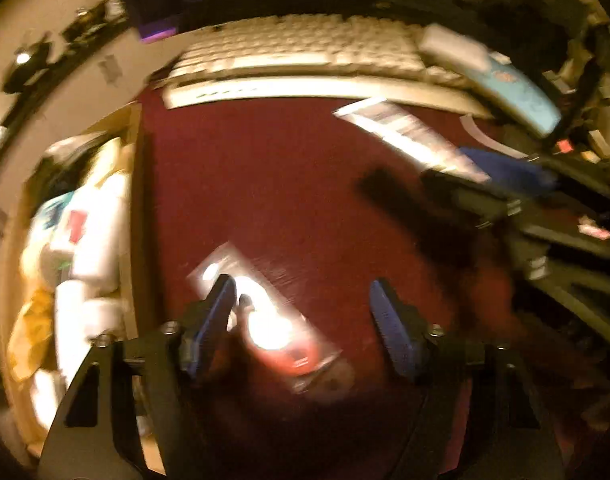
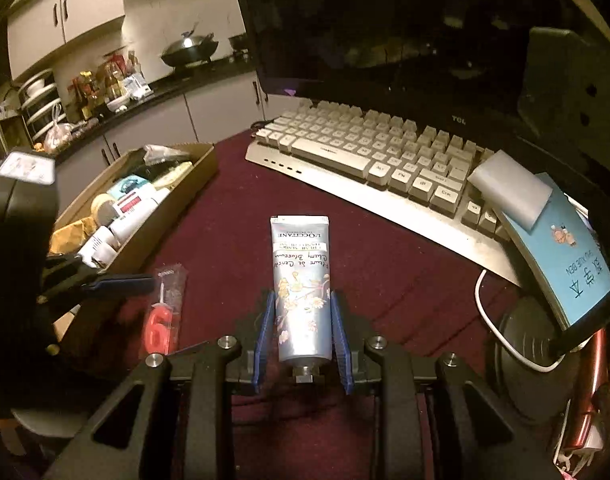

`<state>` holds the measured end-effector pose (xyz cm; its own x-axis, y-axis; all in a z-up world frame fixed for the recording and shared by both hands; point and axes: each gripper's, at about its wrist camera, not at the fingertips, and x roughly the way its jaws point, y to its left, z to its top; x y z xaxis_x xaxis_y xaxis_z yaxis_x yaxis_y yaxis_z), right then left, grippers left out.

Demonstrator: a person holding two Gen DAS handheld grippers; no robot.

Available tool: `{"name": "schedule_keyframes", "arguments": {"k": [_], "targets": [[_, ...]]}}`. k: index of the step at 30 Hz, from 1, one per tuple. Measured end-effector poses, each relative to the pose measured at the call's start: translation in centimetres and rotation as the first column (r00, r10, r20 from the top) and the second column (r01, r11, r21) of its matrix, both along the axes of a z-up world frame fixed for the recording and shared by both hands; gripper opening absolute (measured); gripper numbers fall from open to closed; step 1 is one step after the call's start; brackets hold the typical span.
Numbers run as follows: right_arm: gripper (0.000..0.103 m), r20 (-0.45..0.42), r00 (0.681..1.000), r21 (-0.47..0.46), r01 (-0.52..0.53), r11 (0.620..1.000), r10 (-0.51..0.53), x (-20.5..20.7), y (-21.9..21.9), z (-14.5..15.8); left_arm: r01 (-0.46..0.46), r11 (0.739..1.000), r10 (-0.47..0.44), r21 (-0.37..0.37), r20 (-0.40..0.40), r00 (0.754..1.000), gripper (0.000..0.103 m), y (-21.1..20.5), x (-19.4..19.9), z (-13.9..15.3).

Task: Organize objects
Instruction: 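Grasp the clear package with the red candle using the left gripper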

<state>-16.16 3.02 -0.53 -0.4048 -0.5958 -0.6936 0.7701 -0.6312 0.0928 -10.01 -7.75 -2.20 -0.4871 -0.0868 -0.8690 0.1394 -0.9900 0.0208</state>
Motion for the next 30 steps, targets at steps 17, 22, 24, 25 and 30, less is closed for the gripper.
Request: {"name": "schedule_keyframes", "arguments": {"k": [17, 22, 24, 25, 30], "targets": [[0.028, -0.009, 1.0, 0.026, 0.019, 0.999, -0.019, 0.0, 0.0, -0.9, -0.087, 0.996, 0.087, -0.01, 0.062, 0.994, 0.061, -2.3, 0.5, 0.4], [0.028, -0.007, 1.0, 0.029, 0.021, 0.999, -0.021, 0.0, 0.0, -1.0, -0.054, 0.998, 0.054, -0.013, 0.023, 0.998, 0.061, -2.1, -0.1, 0.3], [0.028, -0.007, 1.0, 0.03, 0.024, 0.999, -0.024, 0.0, 0.0, -1.1, -0.014, 1.0, 0.014, -0.006, 0.003, 1.0, 0.061, -1.5, -0.7, 0.1], [0.028, -0.007, 1.0, 0.03, 0.027, 0.999, -0.027, -0.1, 0.1, -1.1, 0.02, 1.0, -0.02, 0.014, -0.001, 1.0, 0.061, -1.1, -0.8, 0.1], [0.028, -0.005, 0.999, 0.013, 0.047, 0.999, -0.047, -0.5, 0.7, -0.8, -0.026, 0.994, 0.03, 0.105, -0.031, 0.999, 0.061, -2.3, 0.0, 1.3]]}}
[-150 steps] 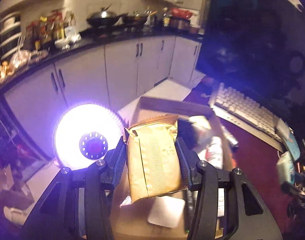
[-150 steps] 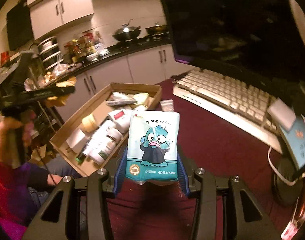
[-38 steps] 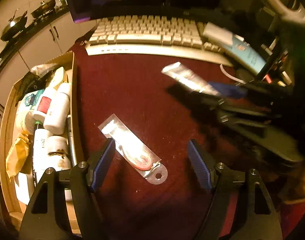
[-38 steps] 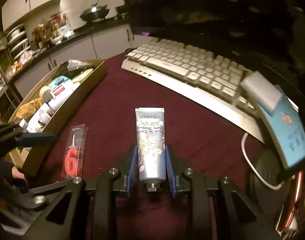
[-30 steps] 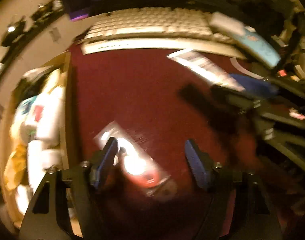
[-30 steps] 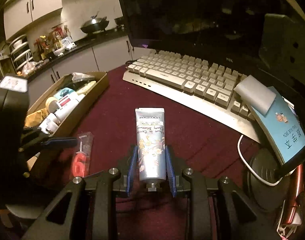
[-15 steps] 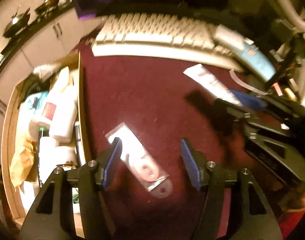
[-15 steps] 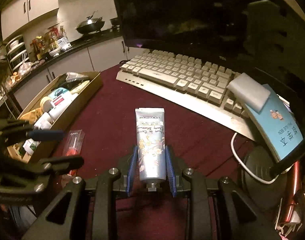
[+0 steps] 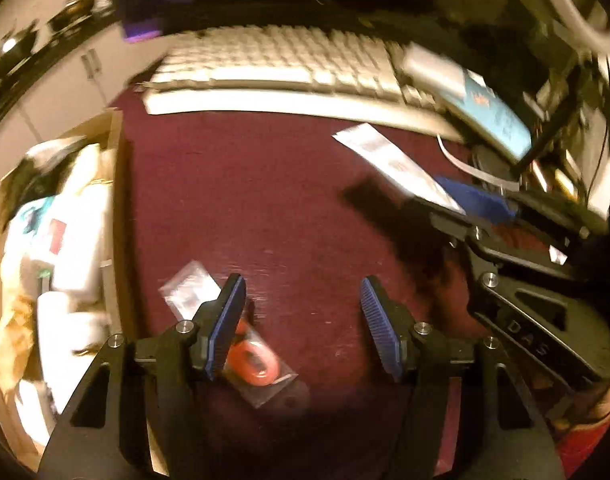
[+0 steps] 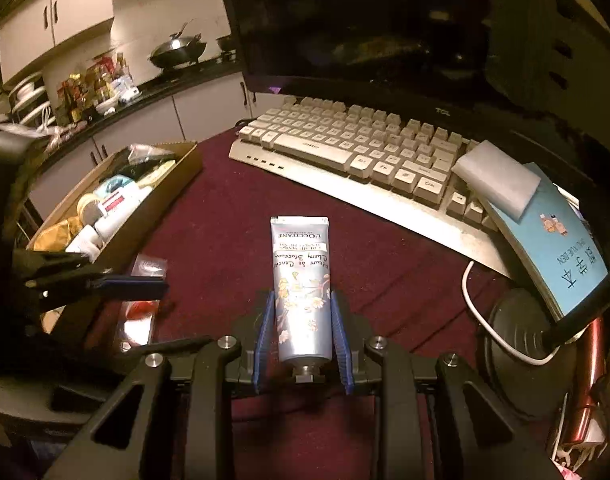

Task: Organize objects
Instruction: 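Grasp the clear package with the red candle using the left gripper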

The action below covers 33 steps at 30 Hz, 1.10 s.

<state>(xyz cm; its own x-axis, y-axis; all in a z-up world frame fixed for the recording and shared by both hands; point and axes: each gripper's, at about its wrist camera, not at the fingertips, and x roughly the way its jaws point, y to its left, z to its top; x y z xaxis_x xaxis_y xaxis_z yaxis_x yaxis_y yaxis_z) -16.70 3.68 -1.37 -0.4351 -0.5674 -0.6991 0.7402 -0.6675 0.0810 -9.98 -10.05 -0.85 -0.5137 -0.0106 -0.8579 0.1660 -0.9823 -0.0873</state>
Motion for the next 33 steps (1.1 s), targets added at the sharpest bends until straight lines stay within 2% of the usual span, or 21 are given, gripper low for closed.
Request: {"name": "schedule_keyframes", "arguments": {"k": [2, 6, 9, 13, 16, 19, 24, 27, 31, 33], "targets": [[0.028, 0.004, 1.0, -0.001, -0.002, 1.0, 0.002, 0.0, 0.0, 0.0, -0.06, 0.997, 0.059, 0.055, 0.03, 0.998, 0.061, -1.5, 0.6, 0.4], [0.028, 0.011, 1.0, 0.009, -0.019, 1.0, 0.019, 0.2, -0.4, -0.3, -0.088, 0.996, 0.086, 0.01, 0.133, 0.987, 0.061, -1.8, 1.2, -0.3], [0.028, 0.015, 1.0, 0.012, -0.024, 1.0, 0.024, 0.3, -0.6, -0.4, -0.087, 0.996, 0.082, 0.018, 0.184, 0.979, 0.062, -1.8, 1.3, -1.3], [0.028, 0.012, 1.0, 0.012, -0.022, 1.0, 0.022, 0.5, -0.5, -0.5, -0.088, 0.996, 0.088, -0.008, 0.162, 0.983, 0.062, -1.4, 0.4, -1.8], [0.028, 0.012, 1.0, 0.015, -0.021, 1.0, 0.02, 0.5, -0.6, -0.5, -0.073, 0.996, 0.08, -0.059, 0.135, 0.988, 0.062, -0.7, -0.6, -2.4], [0.028, 0.011, 1.0, 0.016, -0.016, 1.0, 0.015, 0.3, -0.5, -0.5, -0.023, 0.997, 0.031, -0.079, 0.095, 0.995, 0.061, -0.1, -1.0, -2.6], [0.028, 0.013, 1.0, 0.021, -0.009, 1.0, 0.008, 0.2, -0.3, -0.6, 0.032, 0.999, -0.033, 0.012, 0.082, 0.996, 0.057, -0.3, 0.4, -2.2], [0.028, 0.018, 1.0, 0.026, -0.006, 1.0, 0.006, 0.2, -0.4, -0.8, 0.064, 0.998, -0.065, 0.011, 0.075, 0.995, 0.056, 0.2, 1.2, -2.1], [0.029, 0.033, 0.999, 0.045, 0.003, 0.999, -0.004, -0.1, -0.5, -1.4, 0.074, 0.994, -0.069, -0.077, 0.068, 0.995, 0.053, 0.8, 0.7, -2.4], [0.029, 0.041, 0.999, 0.055, 0.006, 0.998, -0.008, -0.3, -0.5, -1.7, 0.064, 0.994, -0.058, -0.085, 0.063, 0.996, 0.053, 0.8, 0.4, -2.5]]}}
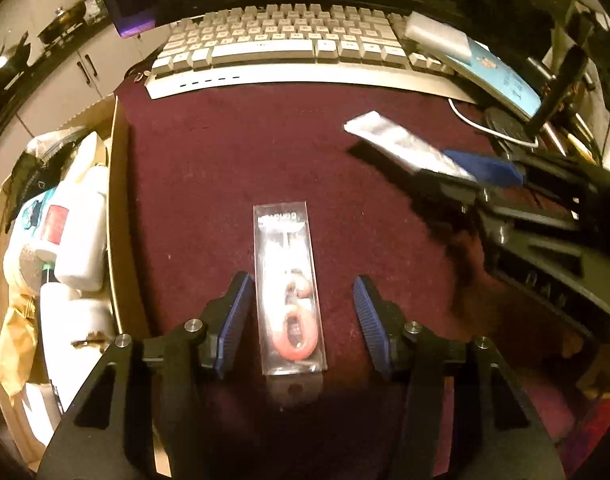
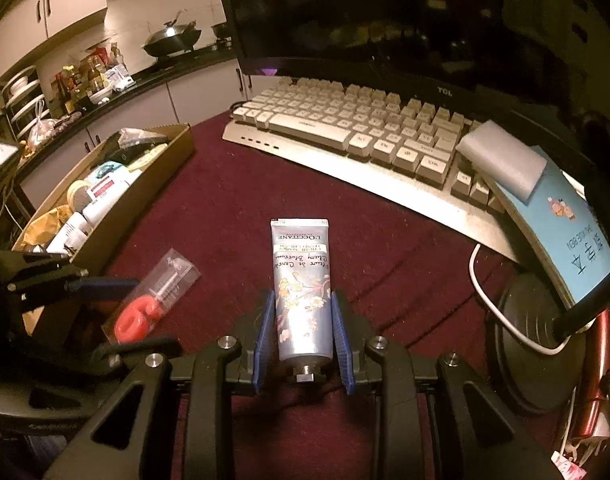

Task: Organize objects
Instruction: 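Grasp the clear package with the red candle using the left gripper, then carry the candle package and hand-cream tube over the tray with both grippers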

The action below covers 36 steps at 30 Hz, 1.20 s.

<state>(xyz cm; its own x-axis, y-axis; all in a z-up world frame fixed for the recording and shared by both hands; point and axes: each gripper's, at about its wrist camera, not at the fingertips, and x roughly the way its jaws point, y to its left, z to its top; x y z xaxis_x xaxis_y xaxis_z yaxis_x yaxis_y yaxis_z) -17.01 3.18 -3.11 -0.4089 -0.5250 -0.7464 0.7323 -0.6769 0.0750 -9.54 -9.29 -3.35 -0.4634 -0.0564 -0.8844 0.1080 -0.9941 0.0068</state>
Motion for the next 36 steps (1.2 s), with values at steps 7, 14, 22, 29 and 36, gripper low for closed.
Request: {"name": "schedule_keyframes", "arguments": {"k": [7, 14, 22, 29, 36], "targets": [[0.029, 0.026, 0.999, 0.027, 0.027, 0.999, -0.028, -0.8, 0.1, -1.0, 0.035, 0.999, -0.036, -0.006, -0.058, 0.998, 0.03, 1.9, 1.3, -0.1], [0.029, 0.025, 0.999, 0.028, 0.021, 0.999, -0.021, -0.8, 0.2, -1.2, 0.073, 0.997, -0.069, 0.039, -0.107, 0.992, 0.029, 1.4, 2.7, -0.1], [0.028, -0.018, 1.0, 0.055, 0.02, 0.998, -0.019, -0.2, -0.2, -1.1, 0.078, 0.997, -0.073, 0.026, -0.16, 0.984, 0.028, 1.2, 3.8, -0.2], [0.028, -0.065, 0.998, -0.044, -0.001, 0.999, -0.002, 0.3, 0.3, 0.7, 0.067, 0.993, -0.044, 0.096, -0.219, 0.975, 0.027, 0.6, 4.7, 0.9], [0.028, -0.065, 0.998, -0.055, 0.0, 0.998, -0.004, 0.5, 0.3, 0.9, 0.073, 0.992, -0.038, 0.107, -0.3, 0.953, 0.027, 0.4, 5.5, 3.8]]}}
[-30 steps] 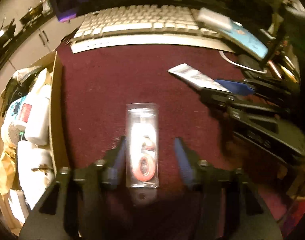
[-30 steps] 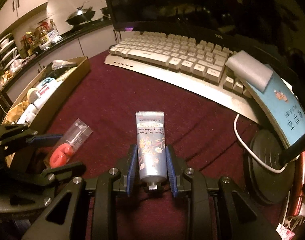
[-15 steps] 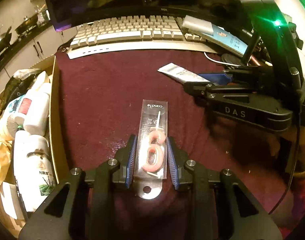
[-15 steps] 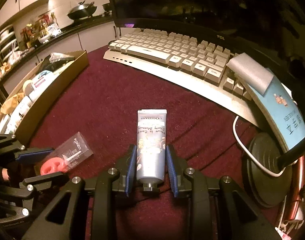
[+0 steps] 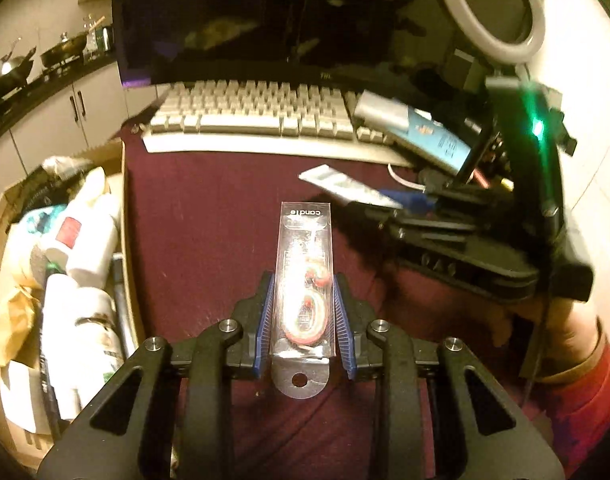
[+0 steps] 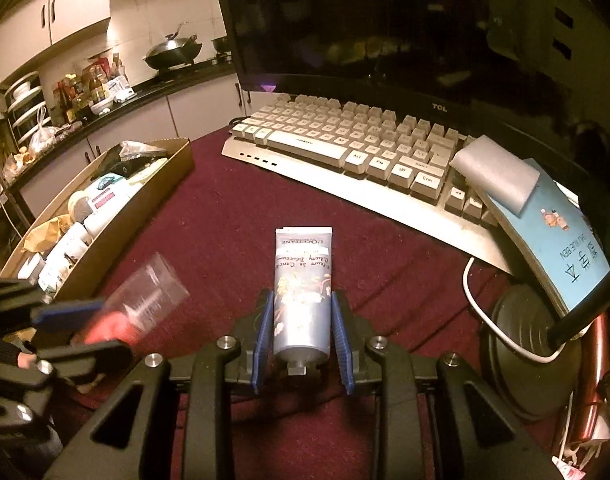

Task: Organize objects
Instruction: 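Carry the candle package and hand-cream tube over the tray with both grippers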

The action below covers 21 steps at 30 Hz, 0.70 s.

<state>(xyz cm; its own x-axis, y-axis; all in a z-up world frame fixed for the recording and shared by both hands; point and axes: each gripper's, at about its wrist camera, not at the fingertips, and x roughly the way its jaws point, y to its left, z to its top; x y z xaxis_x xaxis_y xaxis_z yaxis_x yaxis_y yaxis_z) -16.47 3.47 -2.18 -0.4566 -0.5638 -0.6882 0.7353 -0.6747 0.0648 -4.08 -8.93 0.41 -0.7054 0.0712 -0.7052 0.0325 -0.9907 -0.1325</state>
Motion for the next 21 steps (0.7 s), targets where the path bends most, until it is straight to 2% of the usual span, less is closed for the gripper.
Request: {"name": "schedule_keyframes", "arguments": {"k": [6, 12, 17, 21], "targets": [[0.028, 0.003, 1.0, -0.019, -0.014, 1.0, 0.014, 0.2, 0.0, 0.1, -0.021, 1.0, 0.021, 0.015, -0.017, 1.0, 0.027, -1.0, 0.7, 1.1], [0.028, 0.012, 0.999, -0.036, -0.03, 0.999, 0.03, 0.6, -0.1, 0.3, -0.093, 0.994, 0.097, 0.057, -0.067, 0.993, 0.027, -5.0, 2.6, 3.9], [0.028, 0.027, 0.999, -0.045, -0.036, 0.998, 0.037, 0.6, -0.1, 0.3, -0.223, 0.974, 0.226, 0.041, -0.106, 0.968, 0.027, -9.5, 4.7, 6.2], [0.028, 0.042, 0.998, -0.069, -0.046, 0.997, 0.049, 0.9, -0.2, 0.8, -0.335, 0.942, 0.33, -0.028, -0.112, 0.937, 0.027, -11.8, 5.7, 6.6]]}}
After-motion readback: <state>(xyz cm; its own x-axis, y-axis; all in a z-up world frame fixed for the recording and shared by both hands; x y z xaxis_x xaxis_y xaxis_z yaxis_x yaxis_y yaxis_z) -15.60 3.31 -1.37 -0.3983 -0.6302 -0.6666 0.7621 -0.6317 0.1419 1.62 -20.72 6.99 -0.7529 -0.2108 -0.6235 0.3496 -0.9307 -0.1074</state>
